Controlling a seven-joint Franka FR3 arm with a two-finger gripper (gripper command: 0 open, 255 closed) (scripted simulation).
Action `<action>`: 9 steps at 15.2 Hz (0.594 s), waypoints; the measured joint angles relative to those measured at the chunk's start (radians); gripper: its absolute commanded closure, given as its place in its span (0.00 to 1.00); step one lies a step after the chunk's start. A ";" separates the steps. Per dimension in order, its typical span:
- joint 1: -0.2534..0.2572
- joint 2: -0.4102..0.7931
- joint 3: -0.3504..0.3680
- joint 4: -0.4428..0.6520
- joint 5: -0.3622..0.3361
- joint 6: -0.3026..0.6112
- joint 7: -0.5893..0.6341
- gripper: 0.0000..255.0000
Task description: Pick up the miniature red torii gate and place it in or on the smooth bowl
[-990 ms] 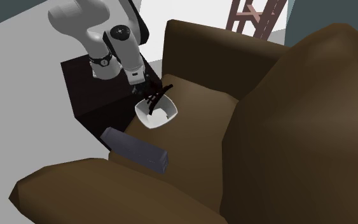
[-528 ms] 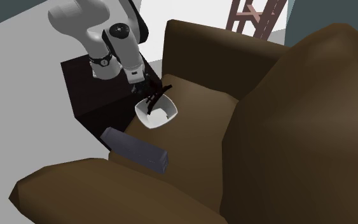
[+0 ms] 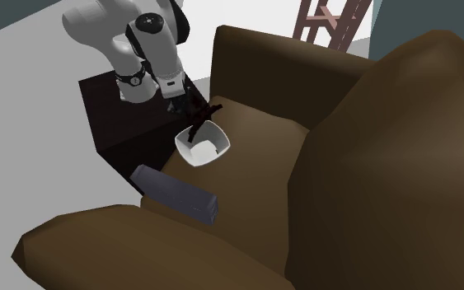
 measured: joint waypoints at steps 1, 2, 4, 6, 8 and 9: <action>0.000 -0.017 0.000 0.001 -0.002 -0.018 0.003 1.00; -0.001 -0.034 -0.001 0.005 -0.005 -0.040 0.005 1.00; -0.003 -0.062 -0.002 0.012 -0.010 -0.074 0.010 1.00; -0.022 -0.039 -0.011 0.053 -0.029 -0.094 0.003 1.00; -0.046 -0.006 -0.024 0.115 -0.056 -0.123 -0.006 1.00; -0.058 0.017 -0.030 0.152 -0.069 -0.137 -0.011 1.00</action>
